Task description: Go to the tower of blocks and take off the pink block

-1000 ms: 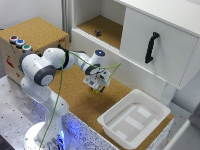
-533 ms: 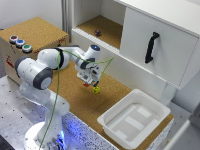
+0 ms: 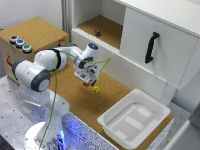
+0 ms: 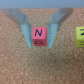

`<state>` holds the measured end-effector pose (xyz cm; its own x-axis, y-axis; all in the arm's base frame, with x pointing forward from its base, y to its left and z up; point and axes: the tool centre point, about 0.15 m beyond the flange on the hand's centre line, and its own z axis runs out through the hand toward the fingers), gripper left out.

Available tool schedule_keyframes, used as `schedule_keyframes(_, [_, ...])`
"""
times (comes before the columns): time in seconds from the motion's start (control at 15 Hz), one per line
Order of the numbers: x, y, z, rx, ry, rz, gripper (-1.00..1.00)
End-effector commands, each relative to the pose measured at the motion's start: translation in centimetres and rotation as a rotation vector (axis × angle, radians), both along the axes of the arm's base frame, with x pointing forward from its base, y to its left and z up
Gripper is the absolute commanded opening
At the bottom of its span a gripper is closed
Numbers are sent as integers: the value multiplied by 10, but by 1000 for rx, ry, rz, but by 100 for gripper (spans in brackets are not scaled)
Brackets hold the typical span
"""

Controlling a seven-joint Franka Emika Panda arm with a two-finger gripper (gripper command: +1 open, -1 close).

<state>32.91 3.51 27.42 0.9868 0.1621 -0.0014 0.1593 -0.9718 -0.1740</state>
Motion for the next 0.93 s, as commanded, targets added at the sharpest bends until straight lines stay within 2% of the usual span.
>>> schedule_keyframes(0.0, [-10,-3,0,-31,-31,-19,100])
schedule_keyframes(0.6, [-10,-3,0,-31,-31,-19,100])
schedule_keyframes(0.67, [0,-9,4,20,-17,-24,100])
schedule_keyframes(0.73, [1,-16,9,20,-22,-21,100])
schedule_keyframes(0.87, [1,-30,20,1,-68,0,100])
